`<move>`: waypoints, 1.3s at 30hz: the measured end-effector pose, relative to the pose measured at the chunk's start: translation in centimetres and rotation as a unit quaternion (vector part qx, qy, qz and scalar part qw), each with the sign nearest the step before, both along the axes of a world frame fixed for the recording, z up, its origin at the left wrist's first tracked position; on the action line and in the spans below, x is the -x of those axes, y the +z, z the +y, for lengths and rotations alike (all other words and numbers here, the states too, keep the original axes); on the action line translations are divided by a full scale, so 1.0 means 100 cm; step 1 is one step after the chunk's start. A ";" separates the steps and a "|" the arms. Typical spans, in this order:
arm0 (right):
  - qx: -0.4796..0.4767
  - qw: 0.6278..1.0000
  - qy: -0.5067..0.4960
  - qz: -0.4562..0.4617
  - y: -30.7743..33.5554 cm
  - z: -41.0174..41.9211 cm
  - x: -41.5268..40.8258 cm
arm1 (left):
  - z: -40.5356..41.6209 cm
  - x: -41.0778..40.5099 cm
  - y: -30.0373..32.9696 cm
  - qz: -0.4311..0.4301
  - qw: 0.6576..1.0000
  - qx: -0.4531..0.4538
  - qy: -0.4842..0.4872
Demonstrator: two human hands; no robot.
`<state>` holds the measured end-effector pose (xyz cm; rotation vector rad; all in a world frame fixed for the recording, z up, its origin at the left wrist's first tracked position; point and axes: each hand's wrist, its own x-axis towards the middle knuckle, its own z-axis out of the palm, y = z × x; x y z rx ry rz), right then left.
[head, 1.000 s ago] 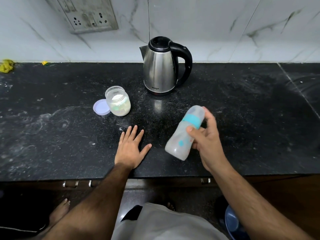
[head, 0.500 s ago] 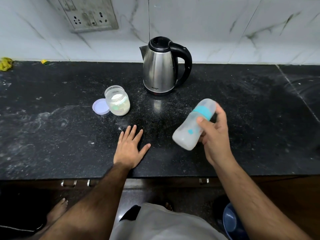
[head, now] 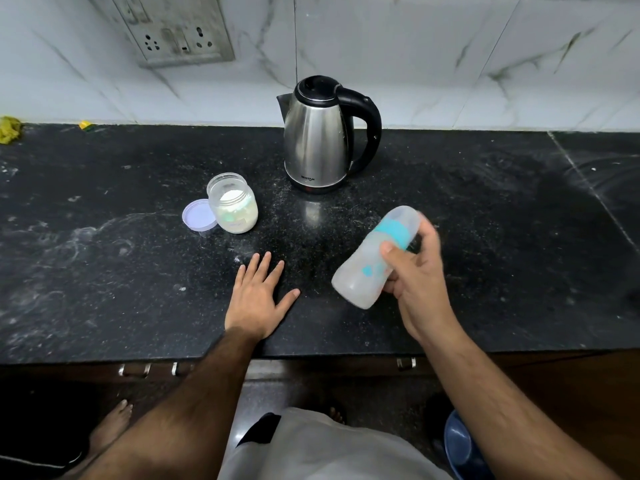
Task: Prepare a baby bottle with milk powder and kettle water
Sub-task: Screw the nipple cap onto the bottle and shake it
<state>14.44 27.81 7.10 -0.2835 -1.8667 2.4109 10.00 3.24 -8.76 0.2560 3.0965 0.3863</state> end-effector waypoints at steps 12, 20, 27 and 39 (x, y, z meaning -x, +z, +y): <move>-0.016 0.998 0.055 -0.005 0.001 -0.006 -0.002 | 0.000 0.001 -0.002 -0.001 1.000 0.003 0.000; 0.015 1.000 -0.012 -0.007 0.001 0.000 0.000 | 0.000 0.000 0.001 -0.004 1.000 0.000 -0.001; 0.013 0.999 -0.036 0.000 0.002 0.001 0.001 | 0.000 0.000 0.000 0.000 1.000 0.000 0.001; 0.024 0.999 -0.048 0.000 0.000 0.003 0.001 | 0.000 0.001 -0.002 0.005 1.000 0.002 0.000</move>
